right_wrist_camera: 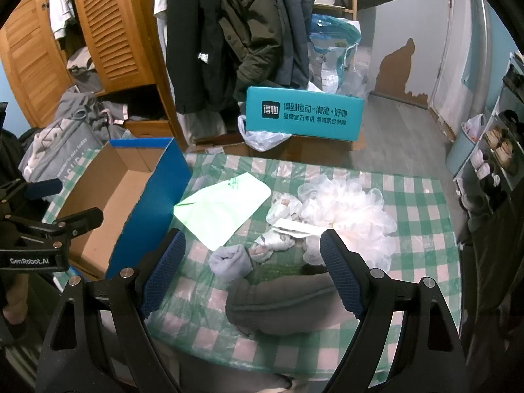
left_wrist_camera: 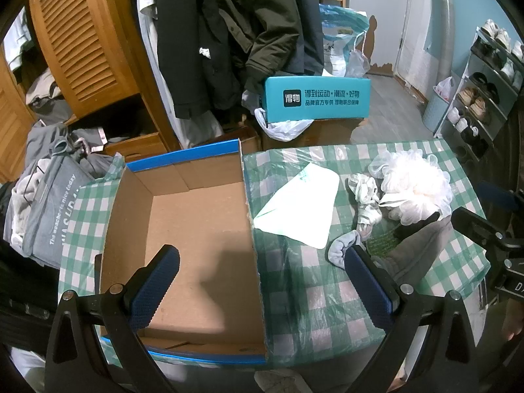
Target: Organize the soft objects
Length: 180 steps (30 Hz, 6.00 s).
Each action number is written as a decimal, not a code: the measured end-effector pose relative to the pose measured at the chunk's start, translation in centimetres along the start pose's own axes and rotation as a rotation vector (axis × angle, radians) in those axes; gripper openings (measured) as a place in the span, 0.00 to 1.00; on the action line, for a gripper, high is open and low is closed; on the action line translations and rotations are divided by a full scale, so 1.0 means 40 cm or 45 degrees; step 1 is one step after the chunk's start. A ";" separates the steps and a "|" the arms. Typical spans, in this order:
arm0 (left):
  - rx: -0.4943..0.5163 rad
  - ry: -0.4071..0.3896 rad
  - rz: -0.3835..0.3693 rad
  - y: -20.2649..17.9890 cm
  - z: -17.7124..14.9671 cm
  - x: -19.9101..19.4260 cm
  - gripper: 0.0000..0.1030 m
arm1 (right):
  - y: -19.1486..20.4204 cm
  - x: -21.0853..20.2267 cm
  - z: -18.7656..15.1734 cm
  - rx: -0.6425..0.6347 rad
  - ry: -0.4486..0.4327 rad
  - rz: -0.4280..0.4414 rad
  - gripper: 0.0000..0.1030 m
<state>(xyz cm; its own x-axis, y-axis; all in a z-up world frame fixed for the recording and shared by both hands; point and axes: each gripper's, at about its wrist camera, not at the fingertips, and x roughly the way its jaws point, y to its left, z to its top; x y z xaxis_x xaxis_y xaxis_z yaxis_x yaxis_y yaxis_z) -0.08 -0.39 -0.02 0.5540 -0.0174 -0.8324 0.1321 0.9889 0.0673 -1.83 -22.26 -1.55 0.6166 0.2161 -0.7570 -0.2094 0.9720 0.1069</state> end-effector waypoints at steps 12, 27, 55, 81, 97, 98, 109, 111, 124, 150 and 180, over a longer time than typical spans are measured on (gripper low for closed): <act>-0.007 0.006 -0.011 -0.007 -0.007 0.001 0.99 | -0.008 0.000 -0.004 0.011 0.021 -0.002 0.81; -0.008 0.005 -0.041 -0.019 -0.021 0.007 0.99 | -0.013 0.004 -0.003 0.016 0.038 -0.011 0.81; -0.006 0.023 -0.033 -0.028 -0.024 0.016 0.99 | -0.030 0.014 -0.011 0.023 0.055 -0.033 0.81; 0.071 0.338 -0.105 -0.136 -0.039 0.253 0.99 | -0.132 0.202 -0.087 0.294 0.334 -0.228 0.81; 0.090 0.393 -0.092 -0.153 -0.041 0.328 0.99 | -0.165 0.307 -0.184 0.436 0.535 -0.306 0.81; 0.093 0.391 -0.091 -0.155 -0.041 0.328 0.99 | -0.166 0.309 -0.189 0.446 0.542 -0.307 0.81; 0.121 0.422 -0.109 -0.174 -0.049 0.357 0.99 | -0.256 0.378 -0.273 0.689 0.678 -0.151 0.80; 0.124 0.426 -0.126 -0.179 -0.047 0.363 0.99 | -0.254 0.380 -0.266 0.642 0.665 -0.156 0.72; 0.230 0.426 -0.143 -0.262 -0.051 0.384 0.99 | -0.200 0.374 -0.222 0.321 0.645 -0.201 0.36; 0.273 0.501 -0.208 -0.327 -0.071 0.489 0.48 | -0.268 0.250 -0.214 0.294 0.505 -0.119 0.31; 0.242 0.284 -0.238 -0.261 -0.053 0.243 0.28 | -0.208 0.097 -0.112 0.155 0.277 -0.101 0.31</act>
<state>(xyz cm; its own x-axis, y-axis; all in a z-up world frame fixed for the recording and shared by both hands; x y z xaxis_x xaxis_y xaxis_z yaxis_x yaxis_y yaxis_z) 2.19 -10.56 -9.96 0.3154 -0.1423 -0.9382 0.3770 0.9261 -0.0138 -1.11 -29.93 -8.27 0.4469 0.1267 -0.8856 -0.0658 0.9919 0.1087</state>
